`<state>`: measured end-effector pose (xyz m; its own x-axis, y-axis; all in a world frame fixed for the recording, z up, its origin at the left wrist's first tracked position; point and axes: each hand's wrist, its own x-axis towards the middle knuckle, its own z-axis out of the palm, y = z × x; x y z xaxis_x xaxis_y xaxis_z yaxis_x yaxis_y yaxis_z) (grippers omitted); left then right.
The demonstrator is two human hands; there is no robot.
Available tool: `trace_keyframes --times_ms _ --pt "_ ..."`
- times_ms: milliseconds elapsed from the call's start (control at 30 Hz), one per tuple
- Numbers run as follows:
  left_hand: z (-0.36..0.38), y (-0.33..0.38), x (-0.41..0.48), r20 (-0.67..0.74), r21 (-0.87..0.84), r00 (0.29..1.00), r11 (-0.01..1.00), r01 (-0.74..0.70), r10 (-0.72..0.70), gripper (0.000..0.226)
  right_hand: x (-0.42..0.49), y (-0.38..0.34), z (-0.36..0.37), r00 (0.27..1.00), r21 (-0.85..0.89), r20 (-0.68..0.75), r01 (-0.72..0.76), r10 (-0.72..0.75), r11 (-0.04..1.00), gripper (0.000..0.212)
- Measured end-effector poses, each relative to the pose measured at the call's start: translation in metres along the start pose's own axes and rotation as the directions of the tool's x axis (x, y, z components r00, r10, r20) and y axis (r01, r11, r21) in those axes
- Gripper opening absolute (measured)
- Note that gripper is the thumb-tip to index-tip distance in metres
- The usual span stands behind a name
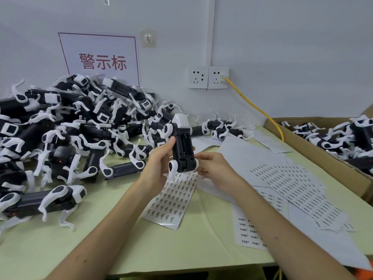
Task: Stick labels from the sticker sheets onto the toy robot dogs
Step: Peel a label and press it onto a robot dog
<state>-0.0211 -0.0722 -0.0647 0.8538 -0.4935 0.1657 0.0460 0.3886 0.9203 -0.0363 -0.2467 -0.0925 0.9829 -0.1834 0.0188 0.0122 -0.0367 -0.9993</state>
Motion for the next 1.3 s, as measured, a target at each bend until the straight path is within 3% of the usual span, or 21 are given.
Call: trace_keyframes --times_ms 333,500,1033,1200,1300 --pt "0.002 0.002 -0.002 0.006 0.029 0.998 0.998 -0.059 0.059 0.045 -0.003 -0.004 0.0 0.988 0.208 0.072 -0.149 0.137 0.967 0.003" --pt "0.002 0.002 -0.002 -0.001 0.042 0.998 0.997 -0.068 0.068 0.046 -0.003 -0.004 0.001 0.992 0.212 0.061 -0.124 0.114 0.969 0.014" --pt "-0.004 -0.003 0.004 0.004 0.023 0.998 0.998 -0.057 0.057 0.045 -0.002 -0.002 0.001 0.999 0.159 0.027 -0.03 0.026 0.987 0.009" --pt "-0.005 -0.004 0.005 -0.032 0.019 0.998 0.999 -0.051 0.052 0.048 -0.001 -0.005 0.002 0.989 0.052 -0.14 0.043 -0.035 0.998 0.006" --pt "-0.009 -0.005 0.009 -0.149 0.063 0.988 0.998 -0.026 0.035 0.057 -0.001 -0.01 -0.004 0.969 0.135 -0.245 0.061 -0.026 0.989 0.006"
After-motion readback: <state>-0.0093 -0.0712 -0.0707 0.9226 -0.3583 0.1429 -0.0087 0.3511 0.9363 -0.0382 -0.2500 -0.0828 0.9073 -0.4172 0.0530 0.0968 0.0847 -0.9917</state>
